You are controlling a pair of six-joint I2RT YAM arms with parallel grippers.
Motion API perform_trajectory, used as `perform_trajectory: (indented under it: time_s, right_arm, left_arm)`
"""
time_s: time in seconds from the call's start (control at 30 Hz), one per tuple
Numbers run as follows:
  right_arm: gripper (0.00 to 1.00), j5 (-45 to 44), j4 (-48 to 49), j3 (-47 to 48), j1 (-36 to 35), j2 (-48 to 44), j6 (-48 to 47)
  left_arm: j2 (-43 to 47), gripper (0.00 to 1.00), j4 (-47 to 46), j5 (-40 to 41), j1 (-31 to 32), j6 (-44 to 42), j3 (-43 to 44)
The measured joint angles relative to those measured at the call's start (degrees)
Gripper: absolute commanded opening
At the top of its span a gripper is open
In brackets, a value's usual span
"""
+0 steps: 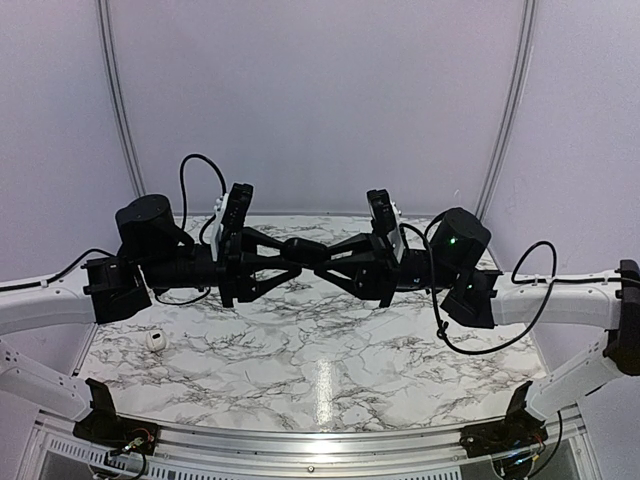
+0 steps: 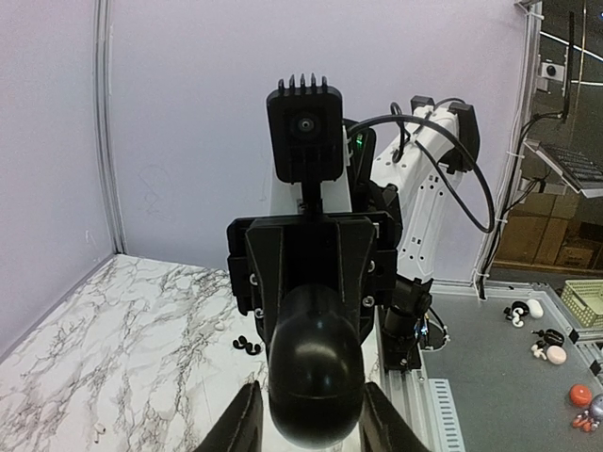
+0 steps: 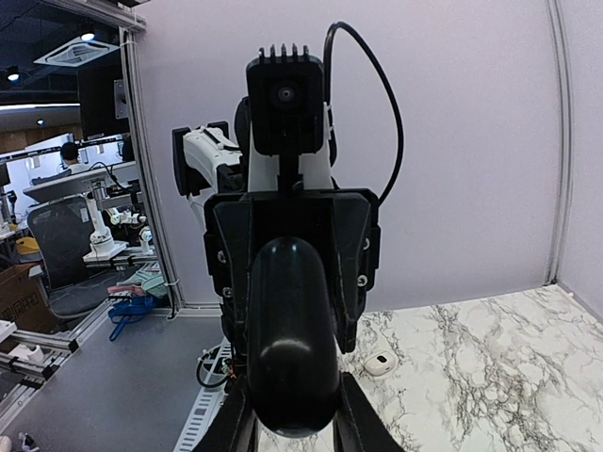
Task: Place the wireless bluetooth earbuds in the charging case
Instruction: Pass from the right arm to the left
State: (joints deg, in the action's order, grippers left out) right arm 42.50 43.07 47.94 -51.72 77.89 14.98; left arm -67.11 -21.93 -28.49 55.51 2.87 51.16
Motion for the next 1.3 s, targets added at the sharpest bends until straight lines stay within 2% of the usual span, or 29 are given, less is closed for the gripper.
perform_trajectory:
  time_s: [0.23,0.3,0.47,0.63,0.8,1.3]
  right_arm:
    - [0.10,0.0,0.0,-0.2,0.0,0.0,0.0]
    - [0.10,0.0,0.0,-0.2,0.0,0.0,0.0]
    - [0.12,-0.1,0.0,-0.2,0.0,0.0,0.0]
    - [0.48,-0.1,0.0,-0.2,0.0,0.0,-0.2]
    - [0.61,-0.3,-1.4,-0.2,0.0,-0.2,-0.6]
    - [0.61,-4.7,-6.9,1.8,0.5,-0.6,-1.3]
  left_arm:
    - [-0.1,0.38,-0.1,0.0,0.0,0.4,0.0]
    - [-0.1,0.35,-0.1,0.0,0.0,0.4,0.0]
    - [-0.1,0.19,-0.4,0.0,0.0,0.5,0.0]
    - [-0.1,0.09,-0.6,0.3,0.0,0.3,0.0]
    - [-0.1,0.08,-0.6,0.5,0.0,0.2,-0.3]
    - [-0.1,0.05,-0.5,0.4,-0.1,-0.6,-1.3]
